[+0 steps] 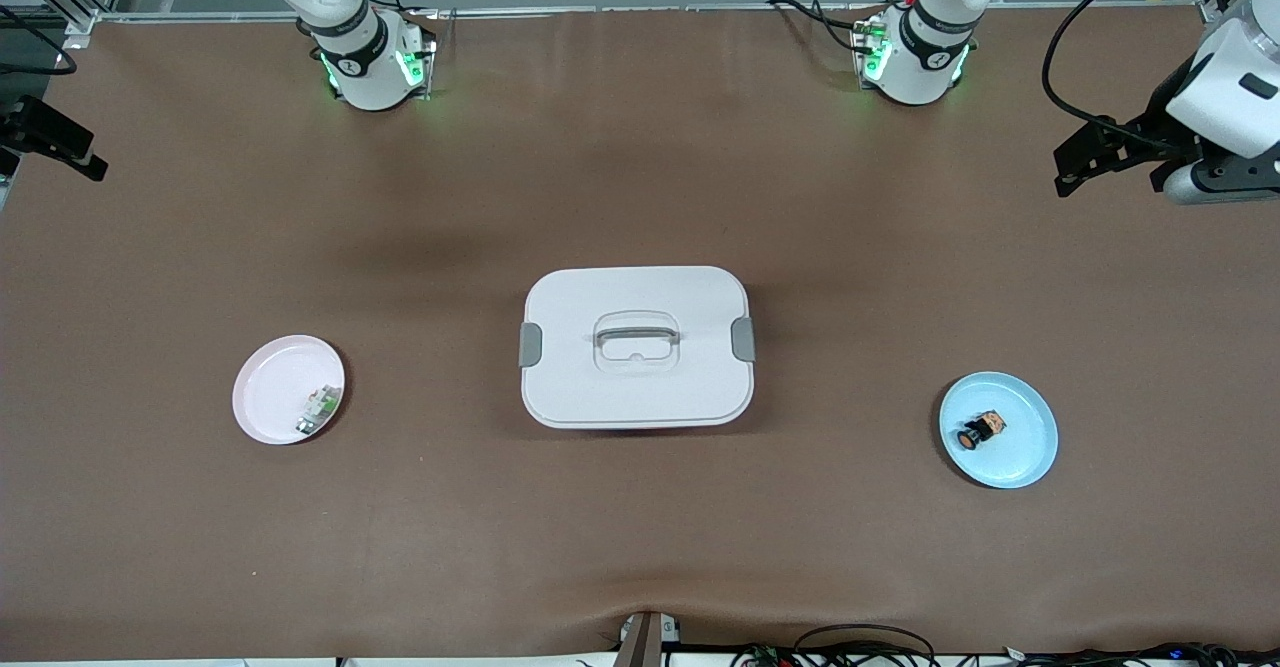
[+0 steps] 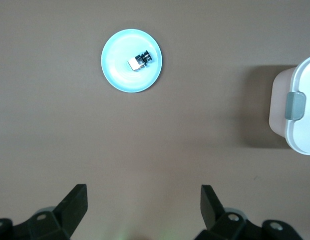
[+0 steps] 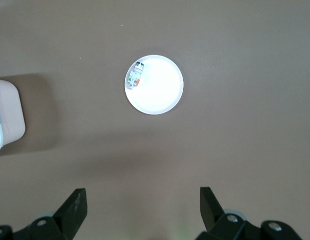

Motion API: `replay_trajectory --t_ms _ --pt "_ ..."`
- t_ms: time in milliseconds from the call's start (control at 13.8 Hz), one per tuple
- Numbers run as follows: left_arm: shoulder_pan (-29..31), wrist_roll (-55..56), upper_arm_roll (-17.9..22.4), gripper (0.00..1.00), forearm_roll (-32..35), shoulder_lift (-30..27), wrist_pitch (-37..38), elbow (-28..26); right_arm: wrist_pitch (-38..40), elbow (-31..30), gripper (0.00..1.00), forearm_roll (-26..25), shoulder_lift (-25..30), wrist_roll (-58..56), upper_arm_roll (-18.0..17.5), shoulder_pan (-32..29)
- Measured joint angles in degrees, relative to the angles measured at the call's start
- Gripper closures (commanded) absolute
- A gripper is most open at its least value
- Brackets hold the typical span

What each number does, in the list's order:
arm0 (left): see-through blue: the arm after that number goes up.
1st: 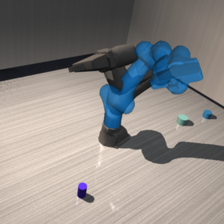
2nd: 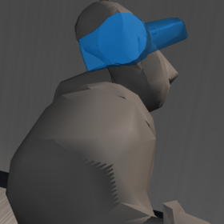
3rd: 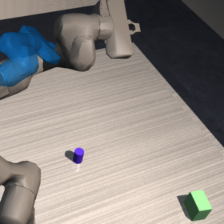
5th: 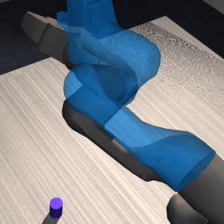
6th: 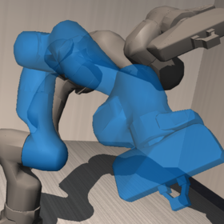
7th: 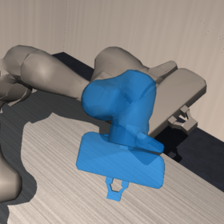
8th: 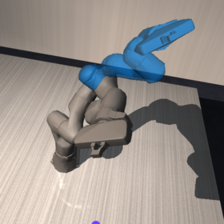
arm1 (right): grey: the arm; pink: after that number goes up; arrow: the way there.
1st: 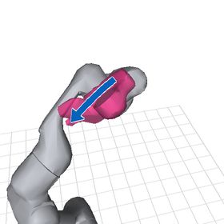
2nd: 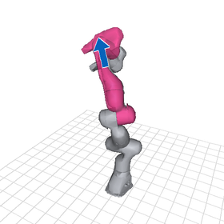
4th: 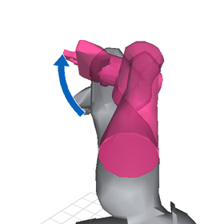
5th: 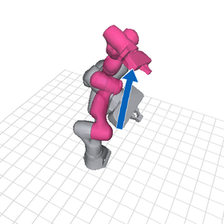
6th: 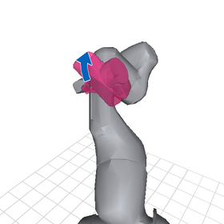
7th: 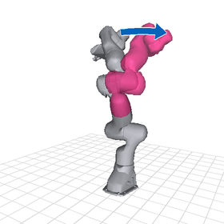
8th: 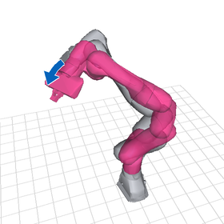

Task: Transfer orange switch to right arm and place
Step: 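Move the left gripper down toward the orange switch on the blue plate, then lower the left gripper and close it on the orange switch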

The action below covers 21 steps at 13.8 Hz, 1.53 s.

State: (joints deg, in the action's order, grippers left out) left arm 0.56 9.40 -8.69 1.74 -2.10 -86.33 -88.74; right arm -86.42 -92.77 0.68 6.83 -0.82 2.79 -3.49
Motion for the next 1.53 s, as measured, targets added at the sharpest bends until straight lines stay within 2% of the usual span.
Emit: replay_trajectory --t_ms 436,727,945,1526 --pt "0.26 0.00 0.33 0.00 0.23 0.80 -0.01 0.34 0.00 0.00 0.00 0.00 0.00 0.00 0.01 0.00" --pt "0.33 0.00 0.57 0.00 0.46 6.45 -0.39 1.59 0.02 0.04 0.00 0.00 -0.01 0.00 0.02 0.00" --pt "0.24 1.32 0.52 0.00 4.20 11.97 -3.25 1.73 0.03 0.05 0.00 0.00 -0.01 0.00 0.03 -0.01" --pt "0.25 24.69 0.47 0.00 4.95 26.03 -17.08 1.36 0.06 0.12 0.00 0.00 -0.04 0.00 0.03 -0.01"
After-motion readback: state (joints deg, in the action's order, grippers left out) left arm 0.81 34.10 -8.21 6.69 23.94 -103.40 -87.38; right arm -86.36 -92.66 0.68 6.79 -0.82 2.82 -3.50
